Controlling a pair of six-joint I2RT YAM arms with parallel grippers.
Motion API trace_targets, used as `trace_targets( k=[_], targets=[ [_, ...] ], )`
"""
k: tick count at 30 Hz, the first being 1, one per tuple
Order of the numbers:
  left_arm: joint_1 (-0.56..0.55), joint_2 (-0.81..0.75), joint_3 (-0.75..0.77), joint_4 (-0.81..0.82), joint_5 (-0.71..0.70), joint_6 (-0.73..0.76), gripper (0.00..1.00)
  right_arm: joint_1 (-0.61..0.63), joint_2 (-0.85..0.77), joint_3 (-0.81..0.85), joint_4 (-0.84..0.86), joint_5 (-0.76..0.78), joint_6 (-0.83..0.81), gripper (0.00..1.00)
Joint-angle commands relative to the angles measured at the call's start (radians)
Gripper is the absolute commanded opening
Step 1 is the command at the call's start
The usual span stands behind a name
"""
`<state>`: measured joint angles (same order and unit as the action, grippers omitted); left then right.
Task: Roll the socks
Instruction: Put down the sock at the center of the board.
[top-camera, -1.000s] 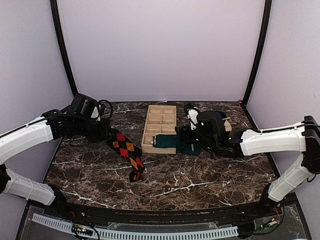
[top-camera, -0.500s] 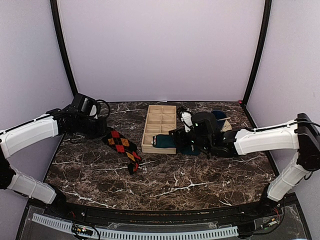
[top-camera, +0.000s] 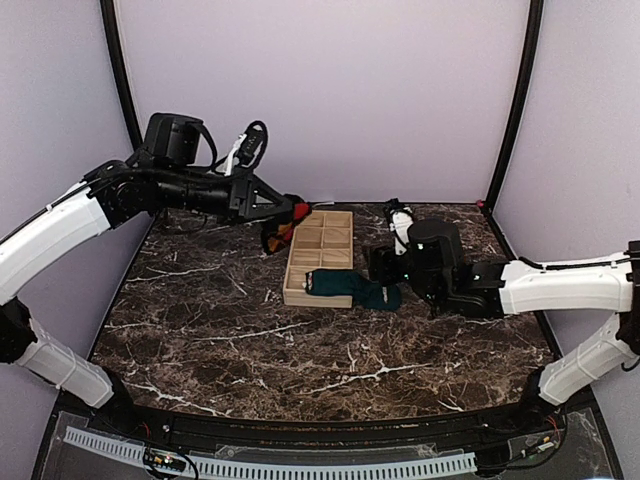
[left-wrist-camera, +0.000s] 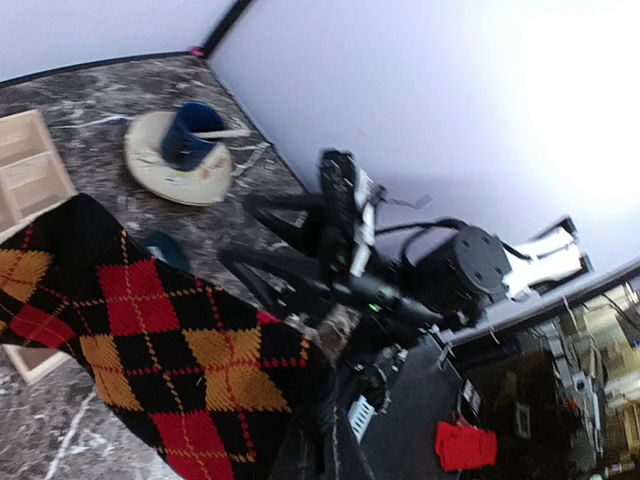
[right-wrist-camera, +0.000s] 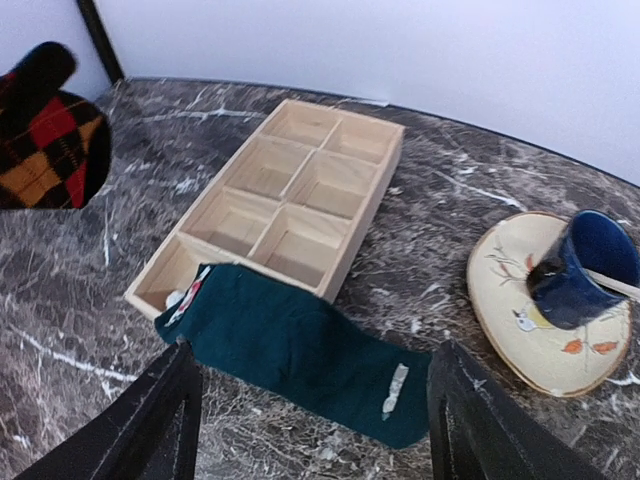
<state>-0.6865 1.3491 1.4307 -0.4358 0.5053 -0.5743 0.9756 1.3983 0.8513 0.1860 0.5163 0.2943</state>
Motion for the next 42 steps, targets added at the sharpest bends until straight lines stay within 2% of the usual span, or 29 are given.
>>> trace_targets(
  k=[1,4,7,11,16,20,27,31,42],
  targets=[
    [-0.130,0.022,0.103,-0.085,0.083,0.010,0.00,-0.023,-0.130,-0.054,-0.033,0.229,0.071,0.71],
    [-0.162,-0.012,0.049,-0.051,0.084,-0.049,0.00,-0.066,-0.209,-0.092,-0.046,0.263,0.100,0.72],
    [-0.165,-0.072,-0.071,0.062,0.104,-0.130,0.00,-0.098,-0.237,-0.104,-0.054,0.249,0.101,0.72],
    [-0.149,-0.091,-0.228,0.065,0.014,-0.109,0.00,-0.112,-0.192,-0.091,-0.042,0.204,0.099,0.72],
    [-0.045,-0.028,-0.482,0.108,-0.149,-0.037,0.00,-0.111,-0.083,-0.066,-0.016,0.121,0.119,0.71],
    [0.048,0.022,-0.610,0.216,-0.180,0.022,0.00,-0.093,-0.048,-0.067,0.023,0.076,0.115,0.71],
    [0.111,0.105,-0.649,0.267,-0.274,0.103,0.00,-0.016,0.015,-0.052,0.070,-0.002,0.029,0.72],
    [0.136,0.122,-0.660,0.286,-0.313,0.125,0.00,0.041,0.058,-0.027,0.039,-0.052,0.002,0.73],
    [0.202,0.211,-0.637,0.295,-0.318,0.208,0.00,0.236,0.117,-0.023,-0.042,-0.152,-0.026,0.75]
  ],
)
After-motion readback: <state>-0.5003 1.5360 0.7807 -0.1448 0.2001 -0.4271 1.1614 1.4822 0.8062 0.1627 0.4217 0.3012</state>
